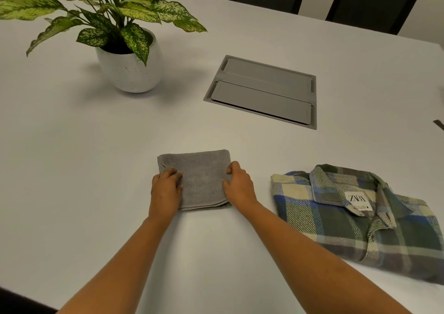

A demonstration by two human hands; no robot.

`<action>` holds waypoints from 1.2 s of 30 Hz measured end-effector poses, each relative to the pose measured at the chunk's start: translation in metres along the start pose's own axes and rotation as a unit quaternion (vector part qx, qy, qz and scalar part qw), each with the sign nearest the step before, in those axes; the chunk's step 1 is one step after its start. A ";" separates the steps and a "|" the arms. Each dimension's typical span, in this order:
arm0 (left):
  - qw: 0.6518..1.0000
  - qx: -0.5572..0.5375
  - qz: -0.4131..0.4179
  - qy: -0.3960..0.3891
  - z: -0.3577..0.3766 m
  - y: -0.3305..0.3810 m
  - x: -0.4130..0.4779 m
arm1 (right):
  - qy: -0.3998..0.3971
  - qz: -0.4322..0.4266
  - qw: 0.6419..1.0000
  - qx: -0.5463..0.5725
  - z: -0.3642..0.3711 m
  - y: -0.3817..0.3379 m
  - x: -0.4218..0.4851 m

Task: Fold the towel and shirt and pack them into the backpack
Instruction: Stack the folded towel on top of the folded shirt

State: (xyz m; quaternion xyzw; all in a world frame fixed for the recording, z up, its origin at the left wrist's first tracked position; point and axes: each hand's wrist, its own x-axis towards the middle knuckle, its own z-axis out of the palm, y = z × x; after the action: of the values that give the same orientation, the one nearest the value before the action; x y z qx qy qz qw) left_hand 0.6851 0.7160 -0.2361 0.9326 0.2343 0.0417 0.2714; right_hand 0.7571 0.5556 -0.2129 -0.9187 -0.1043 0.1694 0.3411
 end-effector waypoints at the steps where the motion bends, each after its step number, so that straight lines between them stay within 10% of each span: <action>1: 1.000 -0.001 0.009 0.005 -0.002 0.000 0.000 | 0.003 -0.009 1.000 -0.001 0.000 0.001 -0.001; 12: 0.995 -0.055 0.063 0.050 -0.006 0.046 -0.020 | 0.131 -0.086 0.987 0.039 -0.040 0.023 -0.029; 28: 0.973 -0.135 0.188 -0.020 0.032 0.267 -0.079 | 0.327 0.019 0.939 0.105 -0.224 0.137 -0.115; 36: 0.962 0.087 0.218 -0.141 0.099 0.302 -0.109 | 0.276 0.119 0.953 -0.030 -0.241 0.223 -0.139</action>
State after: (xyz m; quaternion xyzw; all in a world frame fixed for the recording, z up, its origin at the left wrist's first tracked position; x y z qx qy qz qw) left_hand 0.7342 0.3937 -0.1557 0.9774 -0.0126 -0.0525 0.2042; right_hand 0.7386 0.2040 -0.1560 -0.9451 0.0995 -0.0547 0.3063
